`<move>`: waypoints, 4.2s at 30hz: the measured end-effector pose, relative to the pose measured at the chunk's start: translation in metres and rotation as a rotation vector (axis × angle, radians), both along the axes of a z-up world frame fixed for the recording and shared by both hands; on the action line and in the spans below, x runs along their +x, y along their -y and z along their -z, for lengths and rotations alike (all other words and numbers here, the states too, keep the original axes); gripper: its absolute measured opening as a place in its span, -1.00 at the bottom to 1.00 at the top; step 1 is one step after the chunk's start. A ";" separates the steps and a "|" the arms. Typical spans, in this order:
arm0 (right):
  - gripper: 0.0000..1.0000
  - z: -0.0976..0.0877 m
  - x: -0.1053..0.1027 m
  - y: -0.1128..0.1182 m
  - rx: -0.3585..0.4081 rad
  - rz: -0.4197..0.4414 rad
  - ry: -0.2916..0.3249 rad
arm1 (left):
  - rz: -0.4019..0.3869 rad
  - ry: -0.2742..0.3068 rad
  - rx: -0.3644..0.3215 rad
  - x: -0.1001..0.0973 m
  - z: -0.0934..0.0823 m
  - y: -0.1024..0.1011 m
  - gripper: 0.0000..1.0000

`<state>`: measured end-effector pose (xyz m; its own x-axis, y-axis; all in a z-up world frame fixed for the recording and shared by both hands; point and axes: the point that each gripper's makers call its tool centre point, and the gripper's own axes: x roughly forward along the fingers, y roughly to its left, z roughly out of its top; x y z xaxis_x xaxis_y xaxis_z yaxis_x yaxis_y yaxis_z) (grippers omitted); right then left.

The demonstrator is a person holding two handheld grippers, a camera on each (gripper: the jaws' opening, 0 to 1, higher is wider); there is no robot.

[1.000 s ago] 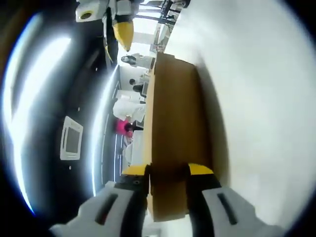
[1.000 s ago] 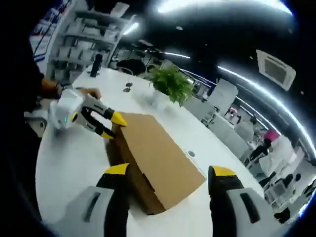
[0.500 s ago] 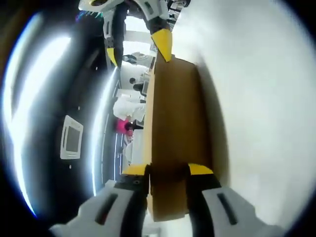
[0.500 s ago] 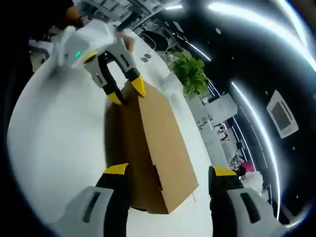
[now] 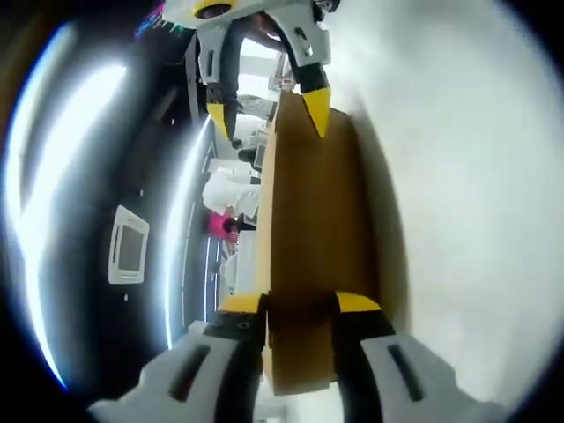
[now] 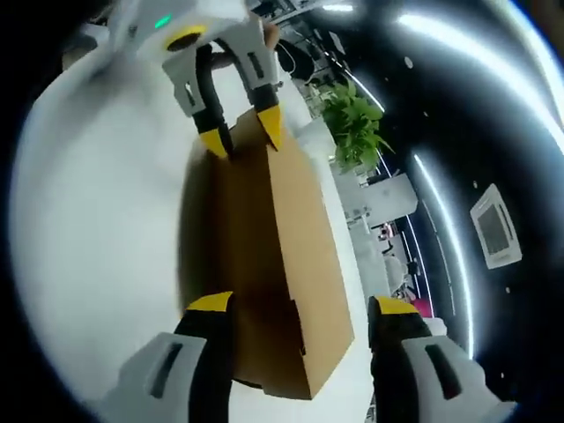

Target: Operate the shoe box by opening the lid, removing the specified soft item, and placing it in the target area until the item is outside and the box remains undamaged.

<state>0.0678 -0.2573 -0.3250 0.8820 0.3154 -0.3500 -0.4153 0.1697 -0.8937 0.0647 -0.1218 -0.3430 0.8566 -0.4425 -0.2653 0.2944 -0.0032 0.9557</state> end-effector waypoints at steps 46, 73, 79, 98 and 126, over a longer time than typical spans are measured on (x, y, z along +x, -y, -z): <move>-0.38 0.021 -0.004 -0.006 -0.122 -0.041 -0.002 | -0.034 -0.045 -0.058 0.000 -0.002 -0.001 -0.40; -0.42 -0.002 -0.008 -0.004 -0.112 -0.041 0.026 | -0.023 -0.069 -0.100 -0.002 -0.021 0.001 -0.43; -0.42 -0.007 -0.009 -0.004 -0.105 -0.041 0.034 | -0.026 -0.061 -0.108 -0.002 -0.026 0.001 -0.42; -0.41 -0.011 -0.005 -0.006 -0.102 -0.041 0.046 | -0.028 -0.068 -0.109 0.001 -0.031 0.000 -0.41; -0.44 -0.038 -0.003 -0.007 -0.086 -0.048 0.093 | -0.006 -0.092 -0.173 0.006 -0.058 0.001 -0.40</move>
<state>0.0647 -0.2500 -0.2869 0.8966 0.3304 -0.2949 -0.3358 0.0730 -0.9391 0.0707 -0.1228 -0.2855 0.8352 -0.4832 -0.2628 0.3797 0.1609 0.9110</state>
